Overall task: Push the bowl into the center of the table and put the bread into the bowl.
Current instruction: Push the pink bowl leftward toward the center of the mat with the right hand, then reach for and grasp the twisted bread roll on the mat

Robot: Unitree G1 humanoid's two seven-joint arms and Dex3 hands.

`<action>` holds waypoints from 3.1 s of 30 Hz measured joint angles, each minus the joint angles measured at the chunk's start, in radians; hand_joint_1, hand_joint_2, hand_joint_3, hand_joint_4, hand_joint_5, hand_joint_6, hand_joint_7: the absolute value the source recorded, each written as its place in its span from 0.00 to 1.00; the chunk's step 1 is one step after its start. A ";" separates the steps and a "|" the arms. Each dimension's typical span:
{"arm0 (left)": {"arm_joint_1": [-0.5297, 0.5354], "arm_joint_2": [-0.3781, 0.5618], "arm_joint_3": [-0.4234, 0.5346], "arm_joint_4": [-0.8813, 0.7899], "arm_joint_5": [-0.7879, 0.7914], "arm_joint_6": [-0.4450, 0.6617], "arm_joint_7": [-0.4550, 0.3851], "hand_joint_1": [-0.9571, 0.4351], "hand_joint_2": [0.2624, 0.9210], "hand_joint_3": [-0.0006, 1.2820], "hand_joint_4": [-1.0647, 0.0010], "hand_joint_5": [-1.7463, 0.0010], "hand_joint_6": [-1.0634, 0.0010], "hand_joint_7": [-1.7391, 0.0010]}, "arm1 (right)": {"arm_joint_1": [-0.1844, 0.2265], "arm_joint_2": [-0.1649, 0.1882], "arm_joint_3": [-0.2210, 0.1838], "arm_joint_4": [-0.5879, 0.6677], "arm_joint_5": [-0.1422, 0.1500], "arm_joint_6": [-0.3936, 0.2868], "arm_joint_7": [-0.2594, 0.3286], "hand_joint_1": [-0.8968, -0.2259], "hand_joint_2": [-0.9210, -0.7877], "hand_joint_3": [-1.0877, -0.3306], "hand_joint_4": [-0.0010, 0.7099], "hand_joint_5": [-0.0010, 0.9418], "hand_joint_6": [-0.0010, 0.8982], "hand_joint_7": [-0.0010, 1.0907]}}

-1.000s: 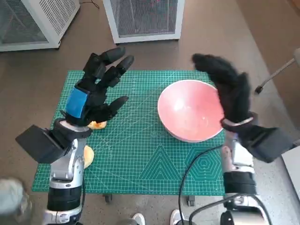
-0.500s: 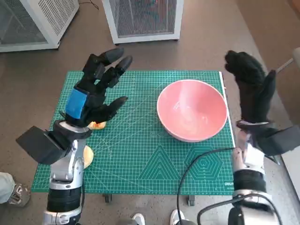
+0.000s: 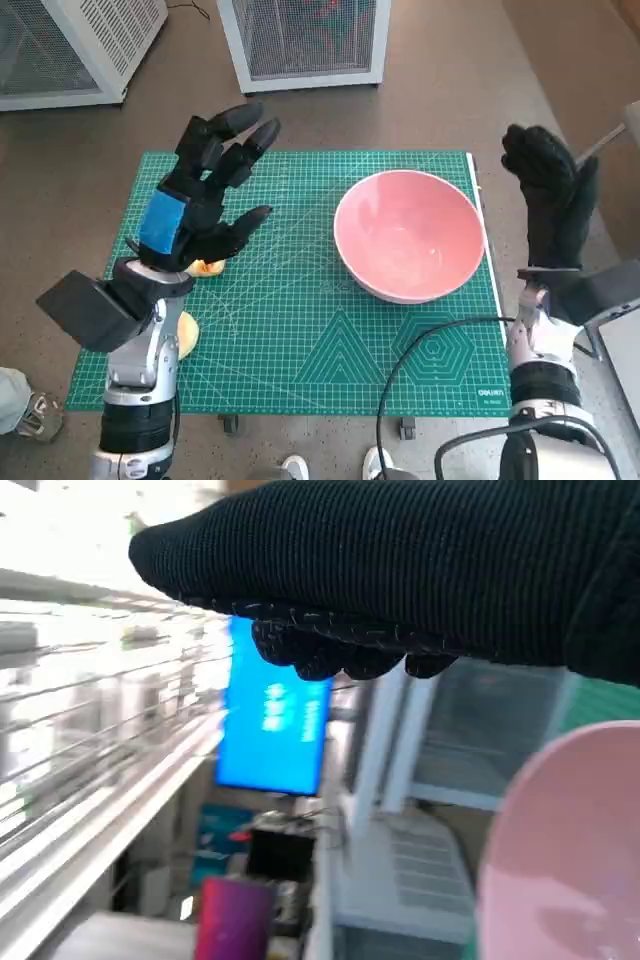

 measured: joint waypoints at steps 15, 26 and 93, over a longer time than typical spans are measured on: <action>0.007 0.003 0.001 0.000 0.000 -0.002 0.000 0.31 1.00 0.26 0.61 0.99 0.95 0.55 | -0.017 0.020 -0.003 0.106 -0.035 0.101 -0.056 0.51 0.00 0.51 0.32 0.00 0.37 0.01; 0.020 0.017 0.002 -0.014 -0.003 0.000 0.000 0.31 1.00 0.26 0.60 0.99 0.94 0.56 | -0.038 0.078 -0.010 0.141 -0.036 0.219 -0.084 0.51 0.00 0.56 0.31 0.00 0.37 0.01; 0.097 0.029 0.033 -0.082 -0.011 0.022 0.036 0.31 1.00 0.25 0.58 0.99 0.91 0.61 | -0.173 0.256 0.017 0.165 -0.084 0.403 -0.092 0.41 0.00 0.63 0.29 0.00 0.40 0.01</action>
